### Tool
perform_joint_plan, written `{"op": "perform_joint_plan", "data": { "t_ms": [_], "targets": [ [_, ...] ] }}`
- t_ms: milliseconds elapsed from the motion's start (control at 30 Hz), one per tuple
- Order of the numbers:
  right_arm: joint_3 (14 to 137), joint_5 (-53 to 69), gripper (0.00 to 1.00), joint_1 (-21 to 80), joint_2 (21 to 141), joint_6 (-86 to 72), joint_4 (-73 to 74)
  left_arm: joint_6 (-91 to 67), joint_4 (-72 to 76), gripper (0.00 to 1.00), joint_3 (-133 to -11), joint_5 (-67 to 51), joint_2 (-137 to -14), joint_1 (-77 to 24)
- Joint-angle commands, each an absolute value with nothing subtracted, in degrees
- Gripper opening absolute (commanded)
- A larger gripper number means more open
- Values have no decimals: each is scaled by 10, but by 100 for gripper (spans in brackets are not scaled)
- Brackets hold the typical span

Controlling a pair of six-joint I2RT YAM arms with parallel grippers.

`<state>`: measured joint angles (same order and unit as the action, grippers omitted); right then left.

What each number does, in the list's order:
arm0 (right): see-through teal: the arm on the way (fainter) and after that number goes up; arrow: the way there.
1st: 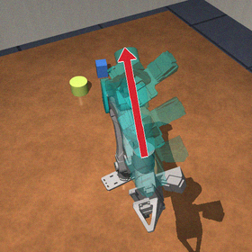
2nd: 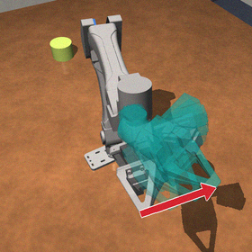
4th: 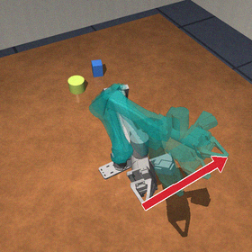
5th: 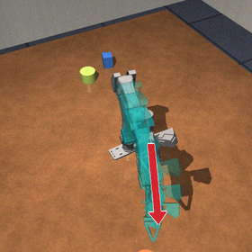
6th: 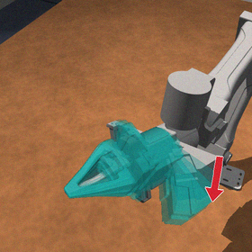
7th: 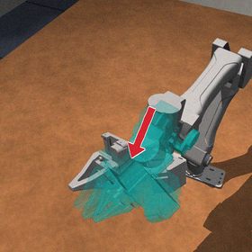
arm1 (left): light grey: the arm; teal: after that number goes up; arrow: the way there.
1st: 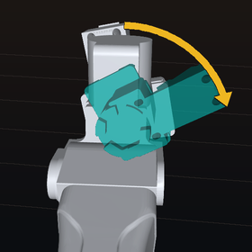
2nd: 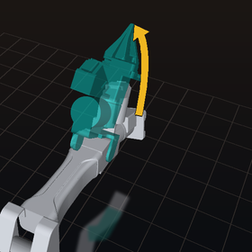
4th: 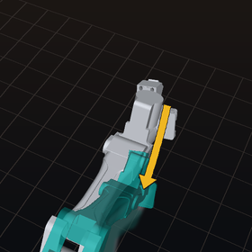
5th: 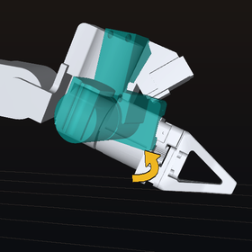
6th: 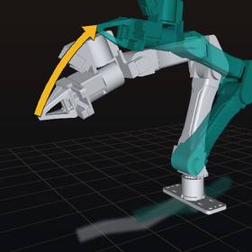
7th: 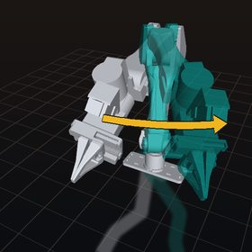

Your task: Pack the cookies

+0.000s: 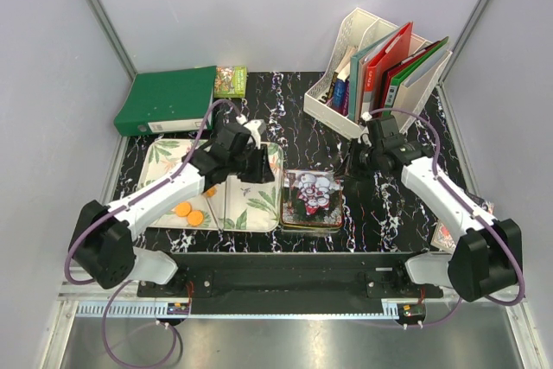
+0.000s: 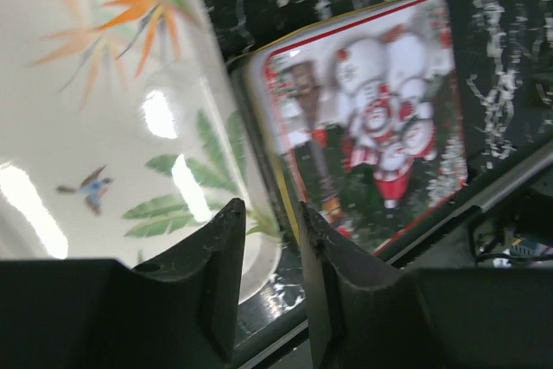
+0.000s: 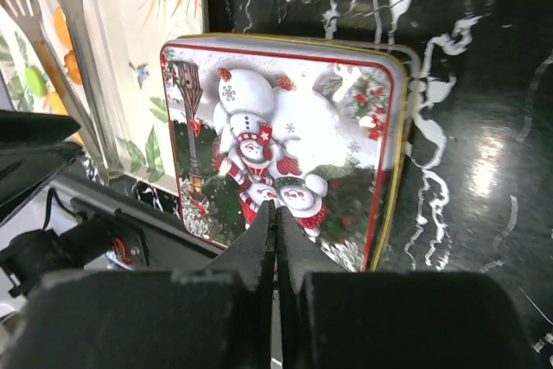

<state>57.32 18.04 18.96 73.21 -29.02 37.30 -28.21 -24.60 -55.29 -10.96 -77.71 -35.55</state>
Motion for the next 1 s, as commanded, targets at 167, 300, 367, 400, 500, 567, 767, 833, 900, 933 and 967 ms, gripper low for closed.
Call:
{"op": "perform_joint_plan", "data": {
  "t_ms": [167, 300, 367, 400, 500, 567, 767, 833, 900, 933, 967],
  "targets": [
    [527, 286, 0, 187, 748, -313, 258, -338, -115, 33, -577, -205, -812, -418],
    [519, 294, 0, 187, 765, -316, 250, -366, -77, 31, -558, -236, -833, -420],
    [515, 297, 0, 187, 773, -316, 249, -369, -64, 30, -547, -251, -843, -419],
    [512, 298, 0, 187, 773, -316, 248, -371, -62, 30, -543, -255, -845, -420],
    [505, 297, 0, 186, 777, -316, 245, -374, -53, 29, -531, -263, -854, -420],
    [501, 296, 0, 188, 780, -317, 245, -375, -53, 29, -520, -265, -863, -420],
    [498, 292, 0, 187, 786, -319, 245, -374, -58, 27, -494, -253, -880, -419],
    [496, 287, 0, 187, 785, -318, 246, -373, -62, 26, -484, -247, -885, -418],
    [495, 285, 0, 187, 783, -318, 245, -374, -62, 26, -478, -244, -886, -415],
    [494, 285, 0, 187, 783, -318, 246, -374, -62, 26, -474, -243, -888, -414],
    [493, 285, 0, 187, 782, -319, 246, -374, -62, 26, -472, -243, -889, -411]
  ]
}}
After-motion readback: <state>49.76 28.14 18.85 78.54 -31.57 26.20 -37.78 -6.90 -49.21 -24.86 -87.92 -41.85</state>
